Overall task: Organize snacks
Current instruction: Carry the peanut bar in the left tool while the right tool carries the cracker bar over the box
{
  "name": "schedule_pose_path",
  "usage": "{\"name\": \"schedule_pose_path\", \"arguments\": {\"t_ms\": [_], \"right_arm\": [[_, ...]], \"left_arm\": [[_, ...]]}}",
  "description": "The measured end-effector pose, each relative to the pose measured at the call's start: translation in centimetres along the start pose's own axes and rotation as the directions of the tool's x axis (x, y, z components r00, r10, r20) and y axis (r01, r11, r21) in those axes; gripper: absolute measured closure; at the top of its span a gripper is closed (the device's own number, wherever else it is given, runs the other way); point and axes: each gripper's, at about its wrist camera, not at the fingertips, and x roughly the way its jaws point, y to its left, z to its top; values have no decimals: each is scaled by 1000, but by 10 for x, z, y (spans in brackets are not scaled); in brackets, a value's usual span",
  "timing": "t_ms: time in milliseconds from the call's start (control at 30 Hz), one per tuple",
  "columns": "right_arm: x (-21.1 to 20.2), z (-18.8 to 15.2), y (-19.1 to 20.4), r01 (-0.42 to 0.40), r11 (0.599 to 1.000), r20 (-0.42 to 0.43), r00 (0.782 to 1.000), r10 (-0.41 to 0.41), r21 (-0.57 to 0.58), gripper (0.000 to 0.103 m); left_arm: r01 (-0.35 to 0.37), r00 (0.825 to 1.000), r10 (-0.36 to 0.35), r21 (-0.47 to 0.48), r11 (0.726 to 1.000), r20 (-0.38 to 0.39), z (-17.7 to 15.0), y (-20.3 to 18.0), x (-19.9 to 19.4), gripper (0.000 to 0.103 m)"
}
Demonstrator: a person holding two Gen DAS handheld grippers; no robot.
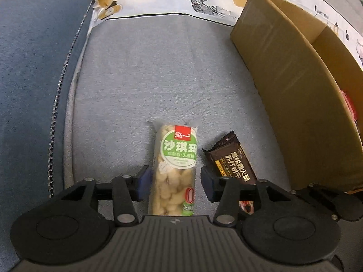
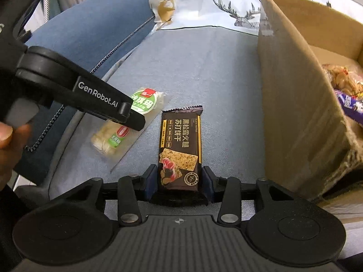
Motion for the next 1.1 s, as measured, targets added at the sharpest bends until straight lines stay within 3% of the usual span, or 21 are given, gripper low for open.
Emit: {"name": "schedule_pose_path", "arguments": {"t_ms": [300, 433, 667, 833, 1100], "right_arm": [[10, 1, 10, 20, 999, 36, 999, -19, -43, 57], [11, 2, 11, 33, 998, 45, 999, -31, -57, 62], [3, 3, 11, 38, 998, 105, 994, -33, -47, 62], [10, 2, 6, 37, 999, 51, 998, -36, -32, 62], [11, 1, 9, 45, 997, 49, 998, -42, -55, 62]], "left_arm": [[-14, 999, 15, 36, 999, -33, 9, -9, 16, 46], [-30, 999, 32, 51, 998, -34, 10, -11, 19, 62], [-34, 999, 34, -2, 999, -5, 13, 2, 15, 63], [-43, 999, 43, 4, 999, -26, 14, 4, 18, 63], [-56, 998, 57, 29, 998, -34, 9, 0, 20, 62]]}}
